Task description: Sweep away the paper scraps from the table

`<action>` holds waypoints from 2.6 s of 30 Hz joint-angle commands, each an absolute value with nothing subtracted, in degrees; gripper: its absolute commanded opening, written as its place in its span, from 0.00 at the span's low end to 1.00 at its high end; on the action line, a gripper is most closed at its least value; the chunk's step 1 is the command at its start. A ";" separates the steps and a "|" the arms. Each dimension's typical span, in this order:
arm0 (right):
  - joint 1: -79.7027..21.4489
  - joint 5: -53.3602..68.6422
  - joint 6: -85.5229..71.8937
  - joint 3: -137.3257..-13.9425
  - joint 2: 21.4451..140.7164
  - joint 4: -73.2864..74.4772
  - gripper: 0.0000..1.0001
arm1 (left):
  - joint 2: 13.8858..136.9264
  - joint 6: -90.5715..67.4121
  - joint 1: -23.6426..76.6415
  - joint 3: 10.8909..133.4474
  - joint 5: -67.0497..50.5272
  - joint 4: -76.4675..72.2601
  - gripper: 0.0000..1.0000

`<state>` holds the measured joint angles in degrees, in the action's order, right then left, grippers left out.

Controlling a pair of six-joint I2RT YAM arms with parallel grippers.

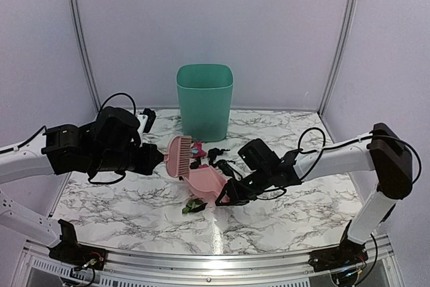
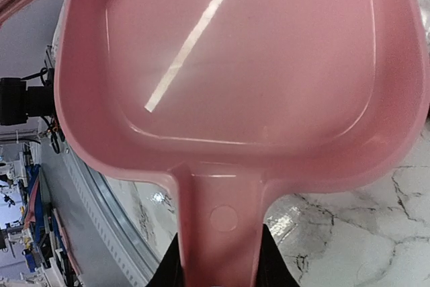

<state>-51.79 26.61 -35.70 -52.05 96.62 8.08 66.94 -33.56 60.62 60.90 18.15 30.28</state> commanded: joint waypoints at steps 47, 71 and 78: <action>-51.13 9.12 -5.15 -66.49 96.68 48.23 0.00 | 96.79 -11.50 50.88 81.07 -2.97 35.79 0.00; -45.72 10.02 -9.39 -61.31 91.41 48.09 0.00 | 102.36 -10.73 49.63 96.96 12.46 37.26 0.00; -45.09 10.87 -12.81 -60.38 91.17 48.92 0.00 | 115.09 -5.51 47.72 109.03 14.87 36.53 0.00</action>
